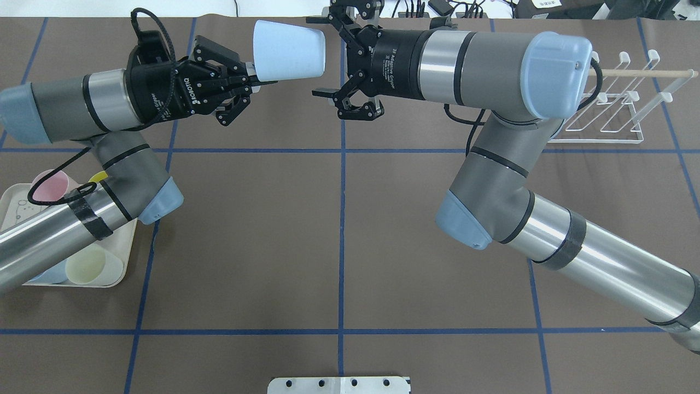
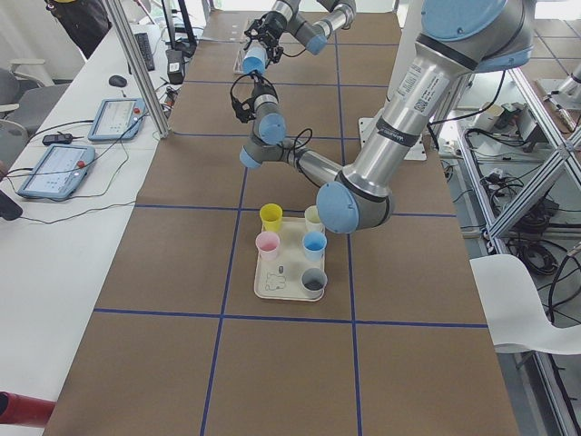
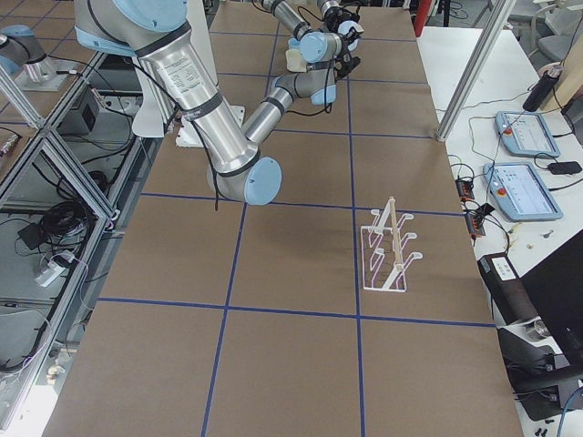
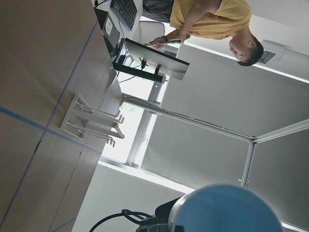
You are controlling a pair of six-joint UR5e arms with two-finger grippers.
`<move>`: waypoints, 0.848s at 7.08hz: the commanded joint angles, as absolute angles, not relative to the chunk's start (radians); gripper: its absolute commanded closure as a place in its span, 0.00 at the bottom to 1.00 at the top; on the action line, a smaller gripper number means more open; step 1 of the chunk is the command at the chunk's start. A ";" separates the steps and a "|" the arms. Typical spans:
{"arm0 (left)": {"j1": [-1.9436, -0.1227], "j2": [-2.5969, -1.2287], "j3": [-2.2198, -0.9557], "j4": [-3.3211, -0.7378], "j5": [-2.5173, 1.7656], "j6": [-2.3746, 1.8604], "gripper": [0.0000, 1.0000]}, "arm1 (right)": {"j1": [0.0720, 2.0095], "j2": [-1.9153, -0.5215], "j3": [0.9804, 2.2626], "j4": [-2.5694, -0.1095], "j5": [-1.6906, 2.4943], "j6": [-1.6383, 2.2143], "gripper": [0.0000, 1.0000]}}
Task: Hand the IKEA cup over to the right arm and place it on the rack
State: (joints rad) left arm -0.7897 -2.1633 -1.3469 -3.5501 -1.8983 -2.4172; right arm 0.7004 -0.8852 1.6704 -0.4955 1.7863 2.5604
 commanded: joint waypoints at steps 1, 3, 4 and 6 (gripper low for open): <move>-0.775 -2.174 -1.345 -3.550 -1.894 -2.416 1.00 | 0.696 -0.885 1.674 -0.495 1.781 2.562 0.00; -0.772 -2.172 -1.347 -3.550 -1.894 -2.408 1.00 | 0.695 -0.887 1.680 -0.494 1.784 2.562 0.83; -0.772 -2.174 -1.347 -3.547 -1.894 -2.408 0.70 | 0.690 -0.893 1.680 -0.476 1.784 2.557 1.00; -0.772 -2.178 -1.348 -3.528 -1.896 -2.404 0.37 | 0.686 -0.899 1.675 -0.439 1.784 2.549 1.00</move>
